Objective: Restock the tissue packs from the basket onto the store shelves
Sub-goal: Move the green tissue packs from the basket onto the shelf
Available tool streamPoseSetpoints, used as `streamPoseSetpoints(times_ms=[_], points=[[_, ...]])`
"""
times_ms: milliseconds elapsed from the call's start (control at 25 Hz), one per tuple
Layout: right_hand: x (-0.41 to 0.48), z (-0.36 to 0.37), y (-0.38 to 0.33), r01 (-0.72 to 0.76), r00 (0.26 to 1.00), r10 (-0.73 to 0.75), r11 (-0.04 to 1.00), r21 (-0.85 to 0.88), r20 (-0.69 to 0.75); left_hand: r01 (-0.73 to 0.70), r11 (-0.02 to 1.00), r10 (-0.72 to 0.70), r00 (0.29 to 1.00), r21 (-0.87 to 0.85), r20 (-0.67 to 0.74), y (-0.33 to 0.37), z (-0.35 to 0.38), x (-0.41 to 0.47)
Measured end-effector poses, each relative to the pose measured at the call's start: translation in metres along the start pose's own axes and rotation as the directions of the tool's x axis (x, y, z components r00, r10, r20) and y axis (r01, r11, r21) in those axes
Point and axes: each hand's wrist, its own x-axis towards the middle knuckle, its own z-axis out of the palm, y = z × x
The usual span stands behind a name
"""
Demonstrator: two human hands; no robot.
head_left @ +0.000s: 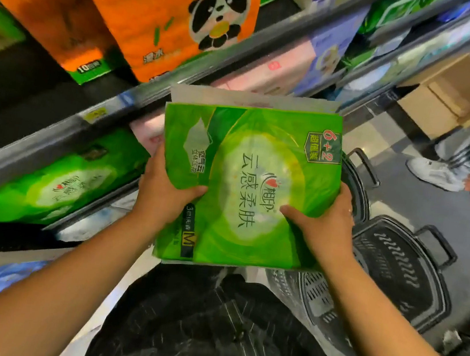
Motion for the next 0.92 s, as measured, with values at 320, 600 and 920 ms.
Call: streamPoseSetpoints(times_ms=[320,600,920], points=[[-0.074,0.048,-0.090,0.228,0.968,-0.229,0.973,0.026,0.101,0.086,0.974,-0.130,0.970,-0.210,-0.204,-0.041,-0.126,-0.073],[-0.169,0.100,-0.155,0.459,0.862,-0.460,0.887,0.057,0.212,0.076,0.958,-0.168,0.931,-0.276,-0.325,-0.088,-0.244,-0.159],[-0.251,0.129,-0.213,0.630,0.723,-0.654,0.757,0.175,0.223,-0.037,0.925,-0.158,0.867,-0.378,-0.472,-0.109,-0.342,-0.229]])
